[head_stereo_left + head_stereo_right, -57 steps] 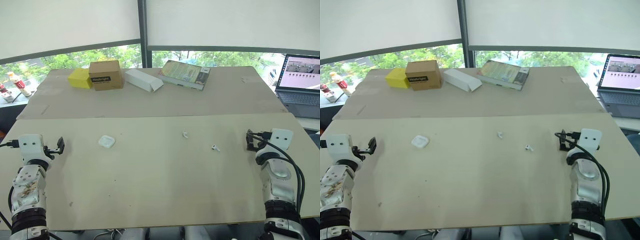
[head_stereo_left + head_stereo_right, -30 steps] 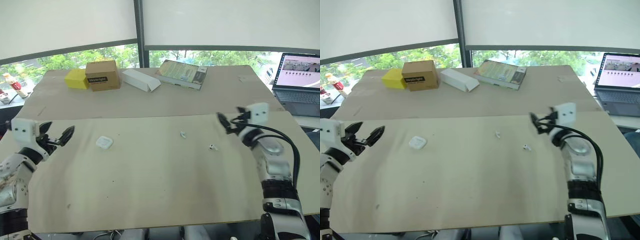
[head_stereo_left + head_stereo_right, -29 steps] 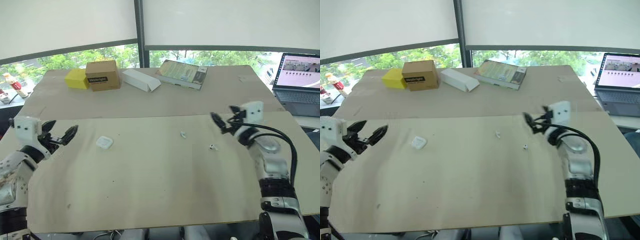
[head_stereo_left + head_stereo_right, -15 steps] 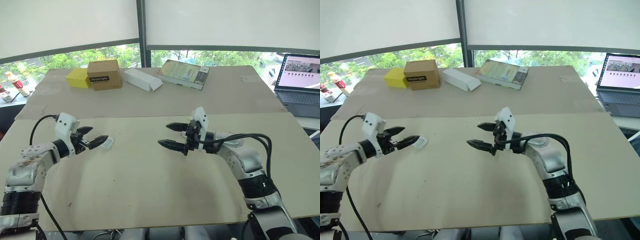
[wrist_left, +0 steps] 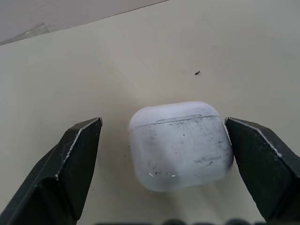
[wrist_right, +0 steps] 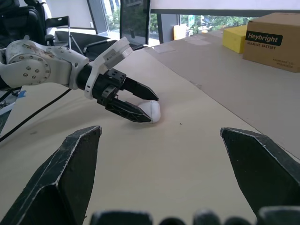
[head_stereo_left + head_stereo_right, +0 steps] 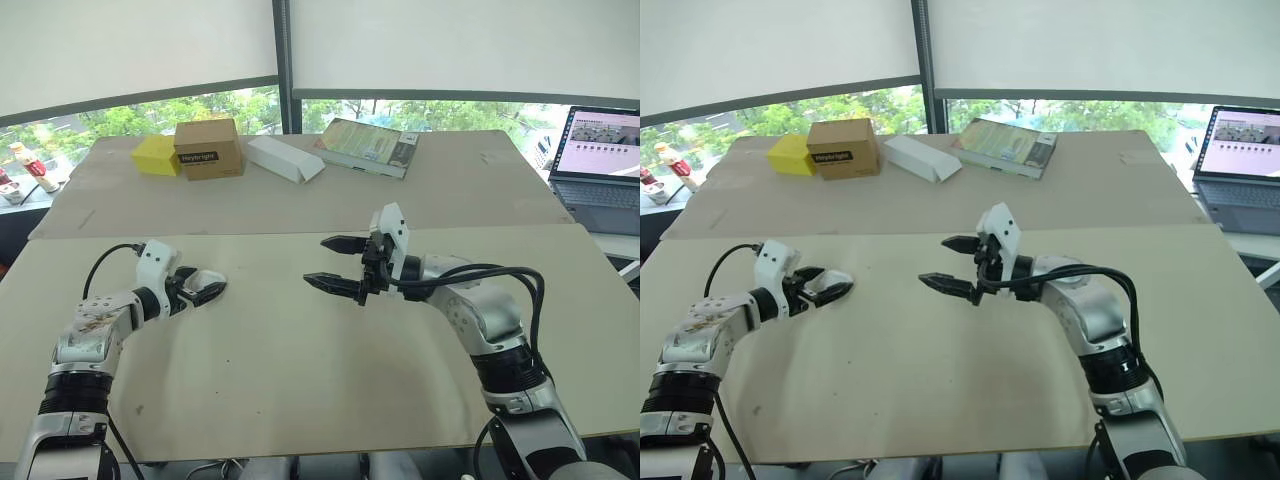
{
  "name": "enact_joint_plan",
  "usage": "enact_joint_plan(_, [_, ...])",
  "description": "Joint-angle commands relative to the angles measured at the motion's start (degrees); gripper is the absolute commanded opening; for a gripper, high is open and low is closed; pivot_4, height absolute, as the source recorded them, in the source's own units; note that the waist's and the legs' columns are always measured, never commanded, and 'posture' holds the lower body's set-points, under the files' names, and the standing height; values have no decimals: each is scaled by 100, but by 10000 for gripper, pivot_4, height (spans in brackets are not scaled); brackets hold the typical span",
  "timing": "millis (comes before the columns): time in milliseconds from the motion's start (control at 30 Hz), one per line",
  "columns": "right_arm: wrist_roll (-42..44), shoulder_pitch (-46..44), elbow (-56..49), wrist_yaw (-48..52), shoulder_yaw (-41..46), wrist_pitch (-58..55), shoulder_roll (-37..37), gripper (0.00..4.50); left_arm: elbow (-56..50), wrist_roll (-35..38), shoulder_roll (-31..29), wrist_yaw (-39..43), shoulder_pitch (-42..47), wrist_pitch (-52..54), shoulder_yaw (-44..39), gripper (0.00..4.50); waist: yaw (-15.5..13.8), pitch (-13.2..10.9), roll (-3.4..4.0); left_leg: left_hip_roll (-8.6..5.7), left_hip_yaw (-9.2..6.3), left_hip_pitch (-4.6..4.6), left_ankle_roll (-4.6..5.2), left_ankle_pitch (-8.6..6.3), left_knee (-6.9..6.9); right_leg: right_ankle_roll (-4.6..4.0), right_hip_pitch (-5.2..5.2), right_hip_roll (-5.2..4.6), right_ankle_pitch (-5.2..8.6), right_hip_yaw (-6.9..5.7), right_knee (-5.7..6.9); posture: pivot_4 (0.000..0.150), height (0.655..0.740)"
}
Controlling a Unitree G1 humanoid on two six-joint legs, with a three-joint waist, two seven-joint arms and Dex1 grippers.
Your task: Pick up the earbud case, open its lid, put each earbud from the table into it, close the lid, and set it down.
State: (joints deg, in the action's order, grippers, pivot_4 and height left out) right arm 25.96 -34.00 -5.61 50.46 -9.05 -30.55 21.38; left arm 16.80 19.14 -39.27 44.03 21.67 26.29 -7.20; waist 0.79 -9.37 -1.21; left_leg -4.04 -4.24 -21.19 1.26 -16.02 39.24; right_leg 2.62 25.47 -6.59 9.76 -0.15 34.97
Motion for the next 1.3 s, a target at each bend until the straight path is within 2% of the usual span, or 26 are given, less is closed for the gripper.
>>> enact_joint_plan(33, [78,24,-321,-54,192,-30,88,45000,-199,-80,-67,71,-119,-6,12,44667,0,0,0,0,0,0,0,0,0,0,0,0,0,0,0,1500,7400])
enact_joint_plan(533, [55,96,-320,-157,337,16,262,45000,-573,-73,376,-745,-492,729,-215,44667,5,1,0,0,1,6,1,-1,0,0,-6,0,0,6,1,1500,7400])
enact_joint_plan(567, [55,97,-318,-163,344,18,267,45000,-579,-103,360,-753,-502,728,-223,39183,9,1,0,0,1,9,1,-1,0,0,-8,0,0,6,1,1500,7400])
enact_joint_plan(600, [55,94,-312,-168,354,22,273,45000,-601,-120,326,-720,-533,717,-216,36424,14,1,0,1,1,10,1,-1,0,0,-9,0,0,6,1,1500,7400])
enact_joint_plan(667, [52,88,-288,-179,376,40,284,45000,-652,-153,256,-639,-607,663,-203,27146,16,1,0,1,1,9,1,-1,0,0,-8,1,0,7,1,1500,7400])
enact_joint_plan(700, [56,86,-284,-186,383,43,291,45000,-689,-163,222,-607,-642,639,-203,25860,21,1,0,0,1,9,1,-1,0,0,-8,0,0,7,1,1500,7400])
enact_joint_plan(800, [66,70,-251,-215,419,51,292,45000,-788,-391,18,-488,-747,331,-67,25863,33,1,0,0,2,9,2,-2,0,0,-8,0,0,10,-1,1500,7400])
enact_joint_plan(933, [196,-48,-130,-334,568,-140,208,45000,-869,-861,-67,-436,-500,-1222,94,25863,2,1,0,1,3,8,2,-2,-2,0,-6,0,0,10,-2,1500,7400])
enact_joint_plan(1067, [874,-440,33,-340,782,-1288,123,45000,-795,-1478,40,-520,153,-4173,240,25863,-76,-4,-11,1,2,-15,-9,6,-1,-13,16,-2,-12,4,-4,1500,7400])
enact_joint_plan(1133, [1103,-562,81,-265,808,-1661,130,45000,-608,-1794,-16,-503,261,-5182,394,25863,-94,0,-10,2,3,-56,-21,15,0,-20,60,-4,-24,6,-3,1500,7400])
enact_joint_plan(1200, [1338,-698,98,-189,804,-1982,117,45000,-274,-2168,-65,-592,466,-6255,552,25863,-86,2,-6,3,3,-64,-49,32,0,-21,68,-5,-25,6,-4,1500,7400])
enact_joint_plan(1300, [1519,-935,166,-350,803,-2276,-111,45000,156,-2451,-19,-592,867,-7668,841,25863,-26,2,-7,2,11,-71,-38,26,-2,-19,73,-5,-26,10,-4,1500,7400])
